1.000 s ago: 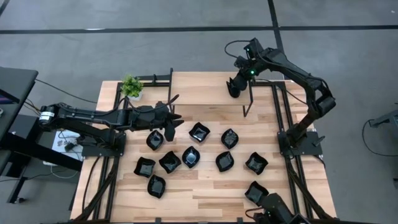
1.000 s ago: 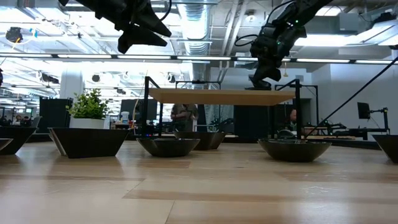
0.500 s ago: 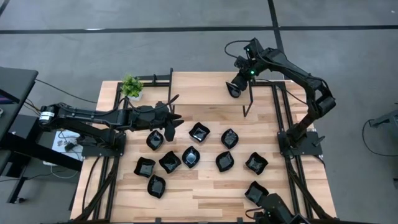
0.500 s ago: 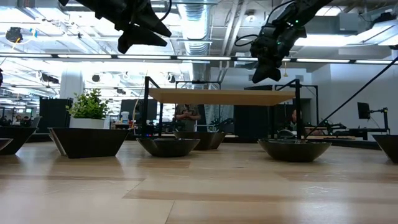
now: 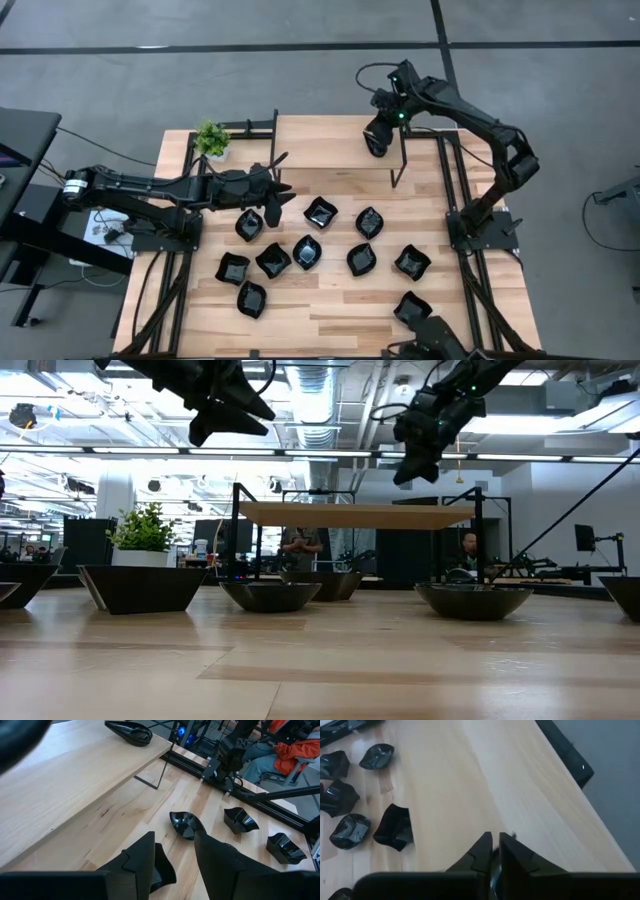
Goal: Pick & Place Mini shaped plates
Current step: Put the black leaf shaped plate on the shelf
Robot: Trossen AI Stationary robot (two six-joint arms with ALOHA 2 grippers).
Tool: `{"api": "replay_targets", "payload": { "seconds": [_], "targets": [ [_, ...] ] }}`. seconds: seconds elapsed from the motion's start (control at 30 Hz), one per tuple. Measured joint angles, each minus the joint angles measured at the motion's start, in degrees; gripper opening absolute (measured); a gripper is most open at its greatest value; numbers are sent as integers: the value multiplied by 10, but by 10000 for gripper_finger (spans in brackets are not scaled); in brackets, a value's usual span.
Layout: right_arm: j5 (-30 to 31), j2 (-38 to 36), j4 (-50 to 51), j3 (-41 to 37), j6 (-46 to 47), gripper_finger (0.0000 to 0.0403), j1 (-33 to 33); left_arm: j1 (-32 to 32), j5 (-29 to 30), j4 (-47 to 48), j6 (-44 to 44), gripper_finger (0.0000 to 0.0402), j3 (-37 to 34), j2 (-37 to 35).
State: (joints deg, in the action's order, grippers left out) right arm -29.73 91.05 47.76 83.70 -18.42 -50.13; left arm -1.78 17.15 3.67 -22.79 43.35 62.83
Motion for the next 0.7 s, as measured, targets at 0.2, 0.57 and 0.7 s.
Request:
{"api": "replay_targets", "payload": {
  "seconds": [0.2,0.57,0.7],
  "targets": [
    [3,-5,-31,0,-2,12,31,-2,0,9,0,140,0,0],
    [21,-79,-51,1,18,8,127,-36,0,43,-2,140,0,0],
    [46,-113,-51,1,43,8,172,-51,0,57,-2,140,0,0]
  ]
}}
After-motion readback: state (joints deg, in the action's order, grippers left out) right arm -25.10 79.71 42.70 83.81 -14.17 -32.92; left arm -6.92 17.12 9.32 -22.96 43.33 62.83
